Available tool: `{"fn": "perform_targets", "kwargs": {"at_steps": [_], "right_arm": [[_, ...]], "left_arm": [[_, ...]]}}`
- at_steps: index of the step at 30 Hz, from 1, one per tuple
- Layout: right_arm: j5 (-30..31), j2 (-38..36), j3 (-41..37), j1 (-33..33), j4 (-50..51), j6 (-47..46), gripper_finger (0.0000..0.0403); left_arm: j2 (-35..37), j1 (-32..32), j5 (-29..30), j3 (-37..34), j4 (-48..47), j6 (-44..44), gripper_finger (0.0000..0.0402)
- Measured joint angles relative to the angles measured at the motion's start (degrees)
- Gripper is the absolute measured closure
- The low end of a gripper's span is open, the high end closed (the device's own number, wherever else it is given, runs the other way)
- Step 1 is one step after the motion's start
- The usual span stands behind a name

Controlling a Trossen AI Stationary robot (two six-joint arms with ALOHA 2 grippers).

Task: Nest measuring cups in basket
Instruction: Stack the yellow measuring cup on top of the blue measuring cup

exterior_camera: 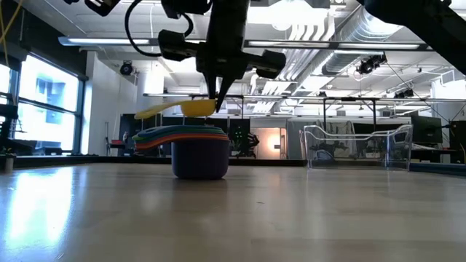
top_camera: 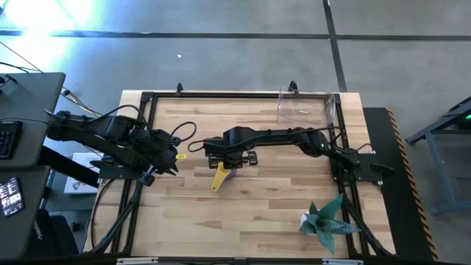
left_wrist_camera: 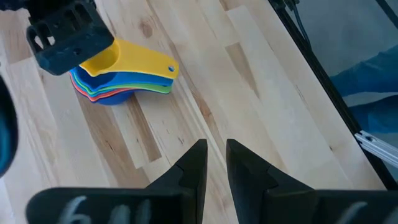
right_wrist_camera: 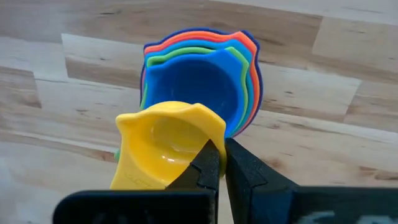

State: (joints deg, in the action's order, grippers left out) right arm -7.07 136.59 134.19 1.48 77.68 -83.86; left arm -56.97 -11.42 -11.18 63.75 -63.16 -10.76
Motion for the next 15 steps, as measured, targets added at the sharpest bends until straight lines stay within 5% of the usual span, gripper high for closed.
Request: {"fn": "perform_targets", "kwargs": {"at_steps": [15], "right_arm": [[3.5, 0.1, -1.0, 0.0, -0.7, 0.3, 0.0382]], "left_arm": [[0.0, 0.0, 0.0, 0.0, 0.0, 0.0, 0.0353]]}}
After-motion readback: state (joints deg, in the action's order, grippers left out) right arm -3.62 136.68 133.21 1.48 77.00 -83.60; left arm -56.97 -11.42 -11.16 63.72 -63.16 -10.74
